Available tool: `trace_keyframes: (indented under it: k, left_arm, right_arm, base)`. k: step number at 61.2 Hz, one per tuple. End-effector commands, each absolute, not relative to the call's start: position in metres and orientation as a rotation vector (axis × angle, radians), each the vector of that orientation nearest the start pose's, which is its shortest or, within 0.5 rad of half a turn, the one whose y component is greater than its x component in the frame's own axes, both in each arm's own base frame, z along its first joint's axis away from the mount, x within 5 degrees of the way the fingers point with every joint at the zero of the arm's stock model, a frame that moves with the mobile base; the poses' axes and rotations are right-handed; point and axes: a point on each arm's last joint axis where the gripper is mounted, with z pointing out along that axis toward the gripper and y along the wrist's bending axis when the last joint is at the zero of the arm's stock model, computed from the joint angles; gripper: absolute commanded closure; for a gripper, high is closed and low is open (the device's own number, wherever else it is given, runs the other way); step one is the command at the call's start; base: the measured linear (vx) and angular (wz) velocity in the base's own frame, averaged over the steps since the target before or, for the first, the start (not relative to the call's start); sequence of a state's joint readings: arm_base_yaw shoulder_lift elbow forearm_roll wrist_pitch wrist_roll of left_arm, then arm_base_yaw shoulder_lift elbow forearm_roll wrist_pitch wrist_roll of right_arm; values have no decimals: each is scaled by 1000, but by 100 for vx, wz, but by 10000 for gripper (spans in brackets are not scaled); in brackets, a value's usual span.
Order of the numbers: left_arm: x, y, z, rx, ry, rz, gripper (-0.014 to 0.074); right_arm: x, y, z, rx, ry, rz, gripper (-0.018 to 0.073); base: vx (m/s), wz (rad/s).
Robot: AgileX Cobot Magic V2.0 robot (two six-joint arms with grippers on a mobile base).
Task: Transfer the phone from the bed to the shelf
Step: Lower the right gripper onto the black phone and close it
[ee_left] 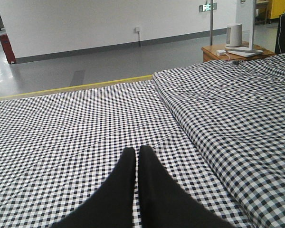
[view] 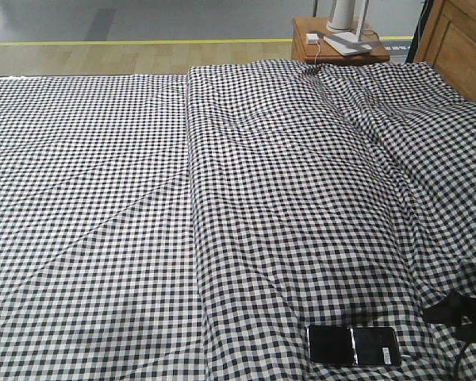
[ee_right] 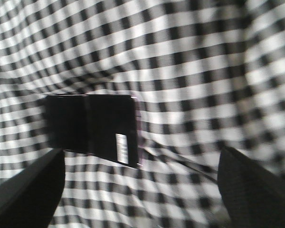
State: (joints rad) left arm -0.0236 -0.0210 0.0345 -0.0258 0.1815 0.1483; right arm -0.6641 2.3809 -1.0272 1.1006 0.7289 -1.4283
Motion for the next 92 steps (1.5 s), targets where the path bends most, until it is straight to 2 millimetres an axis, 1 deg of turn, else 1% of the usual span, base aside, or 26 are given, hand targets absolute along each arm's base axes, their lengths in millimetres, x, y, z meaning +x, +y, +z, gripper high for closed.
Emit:
trace_keyframes:
  k: [1, 6, 10, 18, 28, 38, 48, 55, 67, 79, 92]
  left_arm:
    - [55, -2, 201, 106, 1578, 64, 595]
    - [55, -2, 201, 106, 1578, 64, 595]
    - [55, -2, 201, 106, 1578, 64, 595]
    - [55, -2, 201, 106, 1578, 64, 595]
    - [55, -2, 201, 106, 1578, 64, 595]
    - [55, -2, 201, 106, 1578, 64, 595]
    - [55, -2, 201, 106, 1578, 64, 595]
    - [55, -2, 201, 106, 1578, 64, 595]
    - [55, -2, 201, 106, 1578, 64, 595]
    - [55, -2, 201, 106, 1578, 64, 595]
    - [55, -2, 201, 106, 1578, 64, 595]
  right_arm:
    - [301, -155, -8, 282, 2608, 1014, -32]
    - [306, -153, -21, 288, 2575, 1135, -32]
    - [308, -154, -29, 296, 2565, 1180, -32]
    - [307, -153, -45, 308, 2576, 1210, -32]
    - [304, -151, -59, 289, 2577, 1221, -32]
    - [305, -149, -75, 346, 2542, 1255, -32]
    - [302, -143, -87, 387, 2507, 1345, -32]
    - [299, -140, -92, 410, 2493, 1379, -32]
    - [302, -133, -90, 388, 2470, 1425, -32]
    - [312, -112, -89, 295, 2478, 1439, -32]
    - [321, -93, -94, 235, 2545, 1382, -32]
  base:
    - [0, 0]
    - [0, 0]
    - [0, 0]
    - [0, 0]
    - [0, 0]
    - [0, 0]
    - [0, 0]
    - [0, 0]
    - [0, 0]
    - [0, 0]
    - [0, 0]
